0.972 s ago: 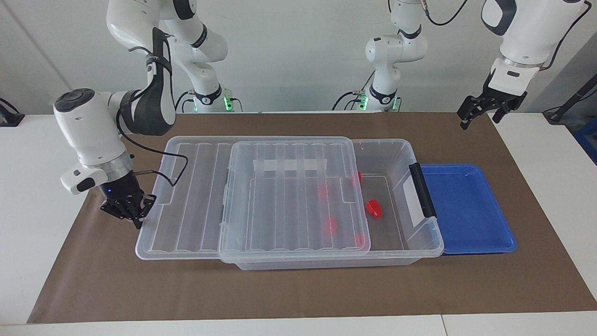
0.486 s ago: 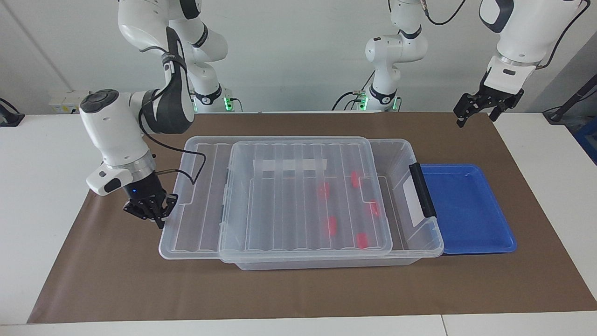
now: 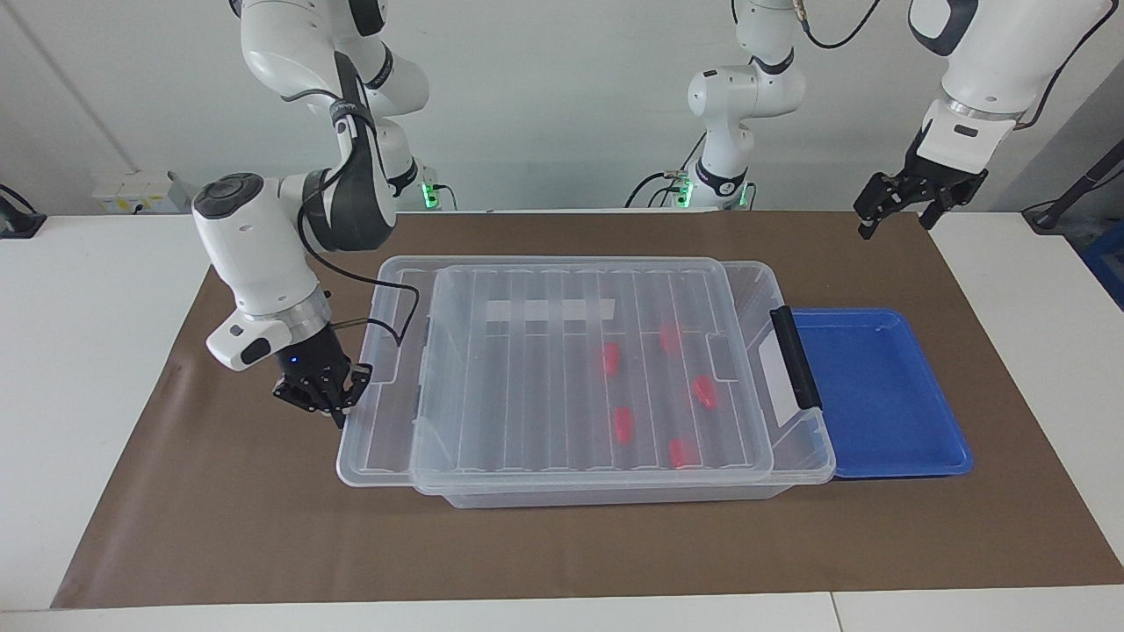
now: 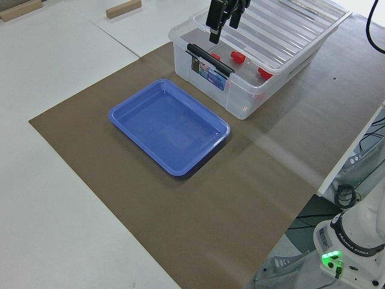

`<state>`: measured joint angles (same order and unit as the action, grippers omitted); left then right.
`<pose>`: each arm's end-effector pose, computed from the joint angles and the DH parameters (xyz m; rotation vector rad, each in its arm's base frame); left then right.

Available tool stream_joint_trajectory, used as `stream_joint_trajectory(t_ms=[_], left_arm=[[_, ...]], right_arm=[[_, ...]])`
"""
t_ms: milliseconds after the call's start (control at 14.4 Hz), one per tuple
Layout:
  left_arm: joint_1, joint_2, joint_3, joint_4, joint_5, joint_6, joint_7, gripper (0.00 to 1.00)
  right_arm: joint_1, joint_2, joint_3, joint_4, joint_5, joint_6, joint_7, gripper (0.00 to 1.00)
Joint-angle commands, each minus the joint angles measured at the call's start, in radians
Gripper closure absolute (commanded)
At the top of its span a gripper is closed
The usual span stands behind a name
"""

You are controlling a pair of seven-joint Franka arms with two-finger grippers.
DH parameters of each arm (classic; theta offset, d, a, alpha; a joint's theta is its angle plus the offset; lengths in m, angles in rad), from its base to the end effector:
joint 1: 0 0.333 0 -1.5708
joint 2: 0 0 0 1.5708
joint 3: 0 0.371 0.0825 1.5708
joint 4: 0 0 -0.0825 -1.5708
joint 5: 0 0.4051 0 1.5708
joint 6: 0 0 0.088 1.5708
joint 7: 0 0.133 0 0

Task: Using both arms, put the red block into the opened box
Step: 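Slide the lid back over the box with the right gripper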

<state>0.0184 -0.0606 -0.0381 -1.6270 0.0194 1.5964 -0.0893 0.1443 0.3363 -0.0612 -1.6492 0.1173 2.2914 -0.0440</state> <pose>0.5565 -0.0091 0.6623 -3.1193 -0.1083 -0.0485 0.7249 0.0705 0.4685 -3.0188 -0.1054 -0.4644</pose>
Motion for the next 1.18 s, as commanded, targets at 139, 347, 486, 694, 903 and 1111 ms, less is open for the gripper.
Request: stream_joint_trajectory(t_ms=[139,347,486,694,903,1111], left_arm=[[-0.012,0.019,0.029,0.027,-0.07,0.008,-0.004,0.0],[-0.015,0.021,0.03,0.027,-0.067,0.013,-0.01,0.0],[-0.038,0.027,0.033,0.033,-0.056,0.013,-0.01,0.0],[-0.04,0.036,0.034,0.042,-0.052,0.005,-0.01,0.0],[-0.037,0.035,0.027,0.042,-0.024,0.014,-0.01,0.0],[-0.037,0.031,0.026,0.038,-0.022,0.007,-0.01,0.0]], right_arm=[[0.029,-0.008,0.004,-0.02,0.03,-0.01,0.039,1.0],[0.046,-0.011,0.004,-0.029,0.032,-0.01,0.052,1.0],[0.066,-0.014,0.006,-0.037,0.038,-0.01,0.082,1.0],[0.067,-0.016,0.007,-0.041,0.039,-0.012,0.081,1.0],[0.067,-0.026,0.011,-0.06,0.077,-0.012,0.079,1.0],[0.067,-0.028,0.011,-0.061,0.108,-0.013,0.075,1.0]])
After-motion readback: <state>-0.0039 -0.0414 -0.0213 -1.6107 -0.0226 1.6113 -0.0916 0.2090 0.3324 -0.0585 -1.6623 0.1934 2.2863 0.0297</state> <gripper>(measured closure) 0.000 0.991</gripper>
